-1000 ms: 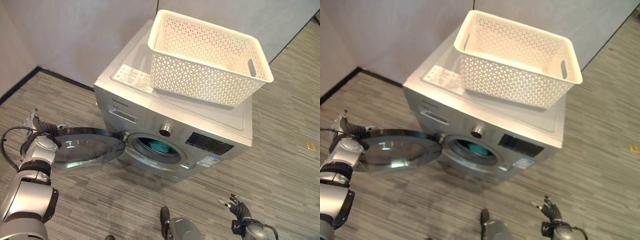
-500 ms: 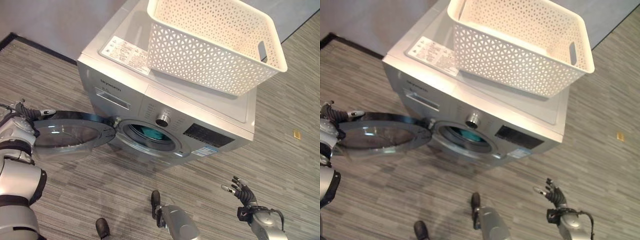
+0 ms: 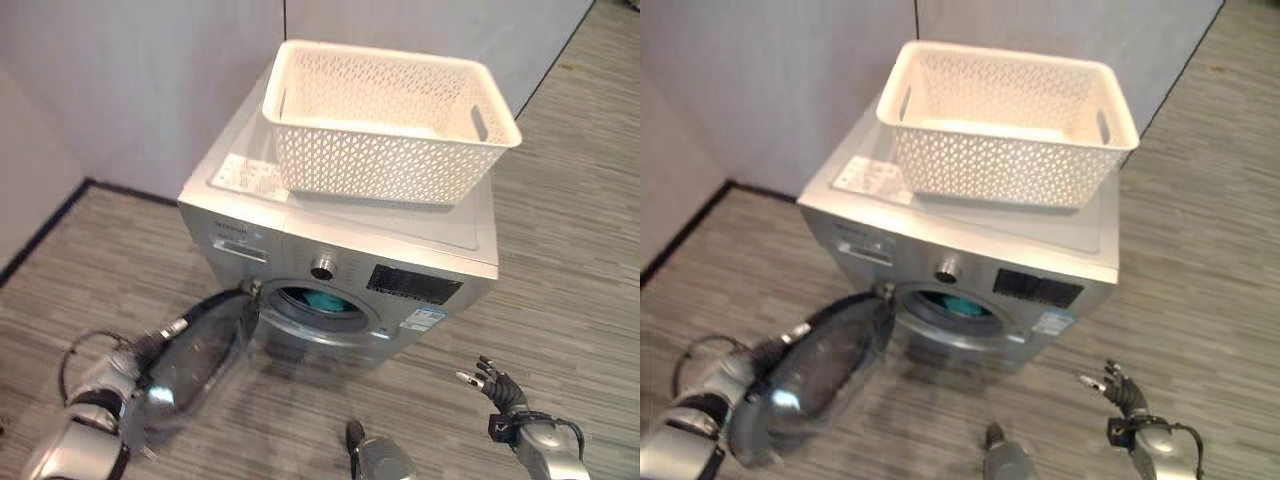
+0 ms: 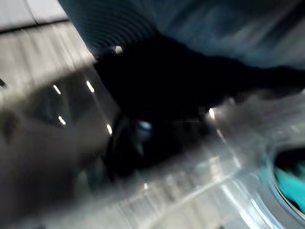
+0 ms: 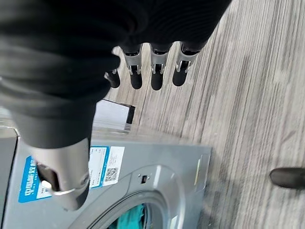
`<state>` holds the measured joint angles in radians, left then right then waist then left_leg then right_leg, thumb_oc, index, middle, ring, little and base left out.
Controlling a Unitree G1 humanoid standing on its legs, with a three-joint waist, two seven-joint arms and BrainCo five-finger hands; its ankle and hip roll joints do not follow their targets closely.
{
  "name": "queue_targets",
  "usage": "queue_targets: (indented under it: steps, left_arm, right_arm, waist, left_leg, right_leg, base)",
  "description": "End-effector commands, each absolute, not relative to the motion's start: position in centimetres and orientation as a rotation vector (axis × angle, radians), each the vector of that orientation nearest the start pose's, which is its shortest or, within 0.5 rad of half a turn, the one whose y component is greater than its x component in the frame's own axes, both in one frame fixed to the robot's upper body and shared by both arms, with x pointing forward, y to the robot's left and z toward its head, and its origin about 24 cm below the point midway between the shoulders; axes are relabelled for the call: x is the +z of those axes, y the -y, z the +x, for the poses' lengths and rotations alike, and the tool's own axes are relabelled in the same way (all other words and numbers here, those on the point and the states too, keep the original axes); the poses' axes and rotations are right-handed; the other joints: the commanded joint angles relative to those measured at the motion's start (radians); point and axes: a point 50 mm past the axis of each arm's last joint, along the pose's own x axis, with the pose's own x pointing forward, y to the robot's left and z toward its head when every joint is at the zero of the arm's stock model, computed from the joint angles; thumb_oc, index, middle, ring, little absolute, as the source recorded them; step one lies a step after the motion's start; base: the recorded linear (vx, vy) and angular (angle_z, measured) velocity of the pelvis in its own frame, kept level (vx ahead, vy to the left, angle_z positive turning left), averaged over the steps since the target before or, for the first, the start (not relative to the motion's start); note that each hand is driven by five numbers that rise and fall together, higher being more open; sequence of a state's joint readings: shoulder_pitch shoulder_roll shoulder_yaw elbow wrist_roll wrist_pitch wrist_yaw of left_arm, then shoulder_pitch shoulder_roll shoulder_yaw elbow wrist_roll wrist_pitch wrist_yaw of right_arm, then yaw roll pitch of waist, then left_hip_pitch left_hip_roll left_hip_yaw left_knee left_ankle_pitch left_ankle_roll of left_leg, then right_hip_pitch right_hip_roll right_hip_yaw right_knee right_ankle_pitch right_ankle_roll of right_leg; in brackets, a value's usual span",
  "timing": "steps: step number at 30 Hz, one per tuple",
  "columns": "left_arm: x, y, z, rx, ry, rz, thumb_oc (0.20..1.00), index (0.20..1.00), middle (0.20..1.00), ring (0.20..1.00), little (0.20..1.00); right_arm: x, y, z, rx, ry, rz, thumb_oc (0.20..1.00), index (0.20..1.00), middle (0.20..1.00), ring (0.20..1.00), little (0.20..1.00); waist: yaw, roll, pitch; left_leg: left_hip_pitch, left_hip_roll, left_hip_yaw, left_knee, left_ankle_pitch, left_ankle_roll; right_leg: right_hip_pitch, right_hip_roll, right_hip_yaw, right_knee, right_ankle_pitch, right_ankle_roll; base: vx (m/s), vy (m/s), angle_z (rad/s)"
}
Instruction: Grab the laundry basket,head to the washer,open it,put in the laundry and shut it.
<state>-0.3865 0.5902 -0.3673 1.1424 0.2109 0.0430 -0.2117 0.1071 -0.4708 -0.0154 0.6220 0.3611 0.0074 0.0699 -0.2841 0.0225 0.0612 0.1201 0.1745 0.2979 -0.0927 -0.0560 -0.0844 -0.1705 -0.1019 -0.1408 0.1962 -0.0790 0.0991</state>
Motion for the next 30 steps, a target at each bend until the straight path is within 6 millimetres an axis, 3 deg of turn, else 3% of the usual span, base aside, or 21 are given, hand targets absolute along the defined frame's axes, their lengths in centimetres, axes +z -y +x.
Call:
queue_targets:
  steps: [1,4,7,12,15,16,17,18,19,20,21,22,23,24,25,27,30]
  left_arm:
    - [-8.3,-30.7,21.8,-0.241,-1.068,0.881,1.0,1.0,1.0,1.0,1.0]
    - [-7.6,-29.5,23.5,-0.233,-0.977,0.885,1.0,1.0,1.0,1.0,1.0]
    - [-6.7,-28.9,25.0,-0.214,-0.895,0.867,1.0,1.0,1.0,1.0,1.0]
    - [-5.1,-28.4,27.0,-0.192,-0.807,0.863,1.0,1.0,1.0,1.0,1.0]
    - [-2.9,-26.6,30.2,-0.194,-0.703,0.886,1.0,1.0,1.0,1.0,1.0]
    - [-2.2,-25.2,31.5,-0.202,-0.654,0.88,1.0,1.0,1.0,1.0,1.0]
    - [-2.2,-25.1,31.5,-0.202,-0.653,0.88,1.0,1.0,1.0,1.0,1.0]
    - [-0.8,-21.9,33.6,-0.237,-0.55,0.854,1.0,1.0,1.0,1.0,1.0]
    - [-0.8,-21.9,33.6,-0.238,-0.549,0.854,1.0,1.0,1.0,1.0,1.0]
    - [0.7,-16.3,35.2,-0.345,-0.381,0.844,1.0,1.0,1.0,1.0,1.0]
    - [0.8,-16.2,35.3,-0.346,-0.38,0.844,1.0,1.0,1.0,1.0,1.0]
    - [1.5,-12.7,35.4,-0.446,-0.284,0.838,1.0,1.0,1.0,1.0,1.0]
    - [3.2,-7.2,34.8,-0.623,-0.09,0.884,1.0,1.0,1.0,1.0,1.0]
    - [4.3,-4.7,34.2,-0.719,0.014,0.924,1.0,1.0,1.0,1.0,1.0]
    - [4.3,-4.7,34.2,-0.72,0.014,0.925,1.0,1.0,1.0,1.0,1.0]
    - [7.4,-1.5,32.8,-0.869,0.285,1.074,1.0,1.0,1.0,1.0,1.0]
    - [8.2,-0.8,30.8,-0.988,0.432,1.168,1.0,1.0,1.0,1.0,1.0]
  right_arm:
    - [-6.6,31.6,16.8,-0.273,-0.657,-0.11,1.0,1.0,1.0,1.0,1.0]
    - [-7.3,32.2,16.0,-0.324,-0.7,-0.109,1.0,1.0,1.0,1.0,1.0]
    - [-7.3,32.4,16.4,-0.357,-0.698,-0.088,1.0,1.0,1.0,1.0,1.0]
    - [-6.2,32.2,18.1,-0.342,-0.635,-0.089,1.0,1.0,1.0,1.0,1.0]
    - [-5.4,31.7,19.0,-0.313,-0.58,-0.081,1.0,1.0,1.0,1.0,1.0]
    - [-5.3,31.4,19.3,-0.315,-0.564,-0.07,1.0,1.0,1.0,1.0,1.0]
    - [-5.3,31.5,19.3,-0.316,-0.563,-0.07,1.0,1.0,1.0,1.0,1.0]
    - [-5.6,31.0,19.4,-0.319,-0.556,-0.048,1.0,1.0,1.0,1.0,1.0]
    - [-5.5,31.0,19.4,-0.32,-0.555,-0.048,1.0,1.0,1.0,1.0,1.0]
    - [-5.9,30.5,19.5,-0.328,-0.552,-0.04,1.0,1.0,1.0,1.0,1.0]
    - [-5.9,30.5,19.5,-0.328,-0.551,-0.04,1.0,1.0,1.0,1.0,1.0]
    - [-6.0,30.4,19.6,-0.337,-0.55,-0.031,1.0,1.0,1.0,1.0,1.0]
    - [-6.1,30.2,19.7,-0.339,-0.544,-0.018,1.0,1.0,1.0,1.0,1.0]
    - [-6.4,30.1,19.5,-0.33,-0.557,-0.017,1.0,1.0,1.0,1.0,1.0]
    - [-6.4,30.1,19.5,-0.331,-0.557,-0.016,1.0,1.0,1.0,1.0,1.0]
    - [-6.3,30.0,19.4,-0.31,-0.545,-0.008,1.0,1.0,1.0,1.0,1.0]
    - [-6.9,29.8,18.7,-0.289,-0.562,0.004,1.0,1.0,1.0,1.0,1.0]
  waist:
    - [-0.033,-0.044,0.003]
    - [-0.046,-0.021,-0.002]
    - [-0.06,-0.001,0.008]
    - [-0.079,-0.003,0.027]
    - [-0.101,-0.027,0.025]
    - [-0.106,-0.032,0.023]
    - [-0.106,-0.031,0.023]
    - [-0.116,-0.038,0.022]
    - [-0.116,-0.038,0.022]
    - [-0.125,-0.041,0.031]
    - [-0.124,-0.04,0.031]
    - [-0.127,-0.04,0.039]
    - [-0.128,-0.036,0.051]
    - [-0.126,-0.034,0.056]
    - [-0.125,-0.035,0.057]
    - [-0.112,-0.027,0.065]
    - [-0.095,-0.028,0.072]
  left_leg:
    - [0.107,0.018,0.012,0.026,-0.079,0.014]
    - [0.106,0.006,0.024,0.007,-0.031,0.012]
    - [0.104,0.006,0.025,0.005,-0.052,0.011]
    - [0.069,0.0,0.061,0.005,-0.069,0.012]
    - [-0.003,0.004,0.089,0.005,-0.07,0.0]
    - [-0.024,0.007,0.087,0.005,-0.064,-0.003]
    - [-0.026,0.006,0.086,0.005,-0.063,-0.003]
    - [-0.044,0.009,0.078,0.005,-0.062,-0.006]
    - [-0.045,0.009,0.078,0.005,-0.062,-0.006]
    - [-0.051,0.011,0.065,0.005,-0.064,-0.005]
    - [-0.051,0.011,0.064,0.005,-0.065,-0.005]
    - [-0.051,0.012,0.058,0.005,-0.067,-0.004]
    - [-0.049,0.013,0.055,0.005,-0.07,-0.001]
    - [-0.046,0.014,0.054,0.005,-0.072,0.0]
    - [-0.045,0.014,0.054,0.005,-0.073,0.0]
    - [-0.036,0.015,0.052,0.005,-0.076,0.001]
    - [-0.021,0.015,0.067,0.005,-0.053,0.0]
  right_leg:
    - [-0.104,0.022,0.03,0.089,0.026,0.063]
    - [-0.106,0.014,0.027,0.075,0.054,0.055]
    - [-0.119,0.013,0.036,0.084,0.039,0.068]
    - [-0.177,0.025,0.069,0.065,0.06,0.072]
    - [-0.235,0.045,0.084,0.016,0.085,0.072]
    - [-0.25,0.046,0.078,0.013,0.087,0.069]
    - [-0.252,0.046,0.078,0.014,0.087,0.069]
    - [-0.267,0.044,0.074,0.018,0.082,0.065]
    - [-0.267,0.044,0.073,0.019,0.082,0.065]
    - [-0.272,0.039,0.063,0.031,0.075,0.064]
    - [-0.272,0.038,0.063,0.031,0.074,0.064]
    - [-0.273,0.036,0.06,0.038,0.071,0.064]
    - [-0.272,0.032,0.051,0.046,0.068,0.066]
    - [-0.271,0.033,0.049,0.049,0.066,0.068]
    - [-0.27,0.033,0.049,0.049,0.066,0.068]
    - [-0.265,0.033,0.049,0.055,0.061,0.075]
    - [-0.259,0.033,0.038,0.059,0.073,0.068]
  base:
    - [-0.06,-0.008,-0.09]
    - [0.02,0.041,-0.15]
    - [0.04,0.038,-0.08]
    - [-0.03,-0.008,-0.21]
    - [-0.08,-0.107,-0.26]
    - [-0.06,-0.075,-0.08]
    - [-0.05,-0.102,-0.05]
    - [-0.02,-0.058,0.0]
    - [-0.03,-0.093,0.12]
    - [0.0,-0.037,0.17]
    - [-0.01,-0.044,0.25]
    - [0.0,-0.016,0.11]
    - [0.0,-0.021,0.12]
    - [0.0,-0.013,0.11]
    - [0.01,-0.01,0.23]
    - [0.01,-0.005,0.17]
    - [0.0,-0.028,-0.01]
